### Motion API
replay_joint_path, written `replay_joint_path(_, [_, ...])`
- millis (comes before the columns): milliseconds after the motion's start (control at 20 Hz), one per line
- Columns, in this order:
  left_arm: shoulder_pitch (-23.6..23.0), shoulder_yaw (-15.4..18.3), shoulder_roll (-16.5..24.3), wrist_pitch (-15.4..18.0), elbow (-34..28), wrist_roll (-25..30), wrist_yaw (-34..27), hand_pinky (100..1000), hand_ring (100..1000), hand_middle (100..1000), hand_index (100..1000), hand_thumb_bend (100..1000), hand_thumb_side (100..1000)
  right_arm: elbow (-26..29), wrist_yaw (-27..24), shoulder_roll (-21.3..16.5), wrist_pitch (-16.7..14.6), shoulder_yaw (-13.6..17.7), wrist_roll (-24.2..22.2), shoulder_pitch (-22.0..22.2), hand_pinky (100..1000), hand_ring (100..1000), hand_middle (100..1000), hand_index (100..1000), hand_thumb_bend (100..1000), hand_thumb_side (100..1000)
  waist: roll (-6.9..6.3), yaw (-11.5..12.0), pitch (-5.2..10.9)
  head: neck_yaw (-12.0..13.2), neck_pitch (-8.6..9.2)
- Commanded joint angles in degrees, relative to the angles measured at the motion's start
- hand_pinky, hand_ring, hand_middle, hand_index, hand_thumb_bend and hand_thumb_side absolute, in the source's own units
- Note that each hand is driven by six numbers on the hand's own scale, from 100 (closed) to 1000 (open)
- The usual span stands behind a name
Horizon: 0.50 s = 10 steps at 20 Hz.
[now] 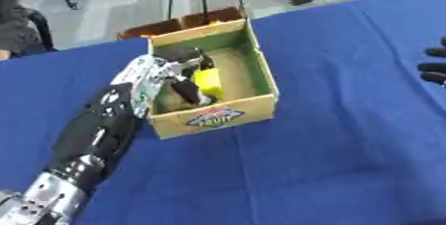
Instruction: Pick up objects on the table and place them in the box.
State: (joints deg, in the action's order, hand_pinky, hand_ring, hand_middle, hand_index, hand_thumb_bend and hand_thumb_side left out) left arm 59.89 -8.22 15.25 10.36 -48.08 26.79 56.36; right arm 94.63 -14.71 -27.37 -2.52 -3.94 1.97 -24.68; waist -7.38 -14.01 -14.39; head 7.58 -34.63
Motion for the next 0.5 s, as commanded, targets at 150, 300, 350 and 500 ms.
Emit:
replay_joint_path(150, [0.6, 0.6, 1.3, 0.7, 0.2, 1.0, 0.3, 680, 618, 644, 818, 1000, 657, 0.6, 0.2, -0.7, -0.2, 0.4, -0.2, -0.4, 814, 770, 791, 905, 100, 850, 0.88, 0.3, 1.06, -0.1, 0.55])
replay_joint_path(300, [0.3, 1.0, 2.0, 0.5, -1.1, -0.9, 1.5, 763, 716, 740, 919, 1000, 692, 0.6, 0.2, -0.6, -0.2, 0.5, -0.2, -0.2, 814, 770, 791, 905, 100, 850, 1.13, 0.8, 1.22, -0.3, 0.54])
replay_joint_path(350, [0.2, 1.1, 2.4, 0.2, -2.1, -2.5, 1.9, 802, 751, 769, 940, 1000, 709, 0.5, 0.2, -0.6, -0.2, 0.6, -0.1, -0.1, 814, 770, 791, 905, 100, 850, 1.24, 1.0, 1.3, -0.4, 0.51])
replay_joint_path(500, [-0.5, 1.4, 3.7, -1.0, -6.0, -9.6, 2.3, 821, 768, 786, 948, 1000, 743, 0.5, 0.1, -0.7, -0.3, 0.8, 0.0, 0.2, 814, 770, 791, 905, 100, 850, 1.54, 1.9, 1.52, -0.8, 0.35])
